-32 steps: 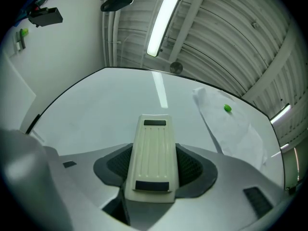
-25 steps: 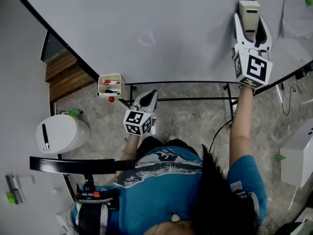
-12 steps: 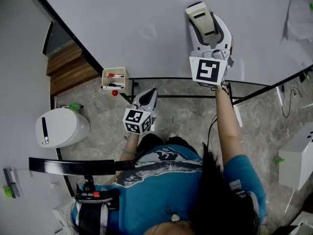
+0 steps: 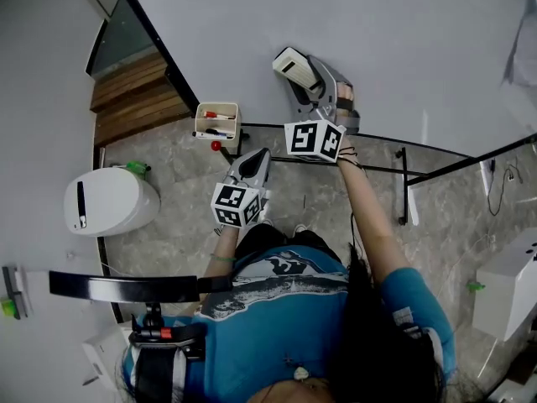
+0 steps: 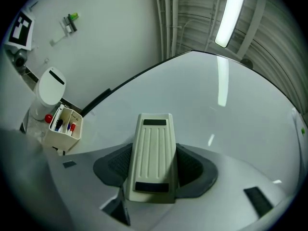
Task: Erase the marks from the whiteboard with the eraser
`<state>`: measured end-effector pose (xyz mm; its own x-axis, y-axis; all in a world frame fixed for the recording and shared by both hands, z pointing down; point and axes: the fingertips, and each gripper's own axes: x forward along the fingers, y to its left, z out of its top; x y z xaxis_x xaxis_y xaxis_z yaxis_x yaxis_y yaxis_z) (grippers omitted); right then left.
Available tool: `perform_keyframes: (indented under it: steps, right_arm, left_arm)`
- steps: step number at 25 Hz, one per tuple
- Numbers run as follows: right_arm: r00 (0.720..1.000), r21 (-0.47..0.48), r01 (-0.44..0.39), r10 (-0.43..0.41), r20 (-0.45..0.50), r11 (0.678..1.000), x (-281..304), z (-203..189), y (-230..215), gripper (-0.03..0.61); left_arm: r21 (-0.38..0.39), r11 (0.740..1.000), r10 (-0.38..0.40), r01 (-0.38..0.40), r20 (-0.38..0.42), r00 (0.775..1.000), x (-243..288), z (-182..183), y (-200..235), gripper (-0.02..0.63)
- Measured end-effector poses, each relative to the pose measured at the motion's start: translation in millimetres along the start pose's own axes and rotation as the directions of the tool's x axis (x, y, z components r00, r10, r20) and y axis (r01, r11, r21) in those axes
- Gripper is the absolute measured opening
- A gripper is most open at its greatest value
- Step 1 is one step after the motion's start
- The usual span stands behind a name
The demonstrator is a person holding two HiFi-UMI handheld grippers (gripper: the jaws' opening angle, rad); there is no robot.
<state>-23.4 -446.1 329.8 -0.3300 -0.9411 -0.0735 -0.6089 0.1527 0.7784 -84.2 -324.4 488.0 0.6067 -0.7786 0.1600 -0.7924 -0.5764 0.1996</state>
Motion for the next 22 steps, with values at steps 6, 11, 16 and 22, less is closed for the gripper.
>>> perform_keyframes:
  steps: [6, 11, 16, 22]
  right_arm:
    - [0.998, -0.001, -0.039, 0.039, -0.043, 0.999, 8.6, -11.0, 35.3, 0.262]
    - [0.996, 0.199, -0.076, 0.082, -0.021, 0.977, 1.6, -3.6, 37.2, 0.262]
    - [0.994, 0.358, -0.091, 0.108, -0.03, 0.929, -25.9, -3.2, 53.1, 0.262]
    - [0.986, 0.448, -0.098, 0.147, -0.075, 0.889, -71.1, -11.5, 73.6, 0.263]
  left_arm:
    - [-0.01, 1.0, 0.015, -0.015, 0.006, 1.0, -15.6, -3.2, 20.4, 0.003]
    - [-0.006, 1.0, -0.012, 0.012, -0.002, 1.0, -18.7, -6.1, 24.4, 0.003]
    - [-0.011, 0.999, -0.04, 0.04, -0.005, 0.999, -22.0, -9.7, 25.9, 0.003]
    - [-0.004, 0.996, -0.088, 0.088, -0.014, 0.996, -27.3, -11.6, 9.5, 0.003]
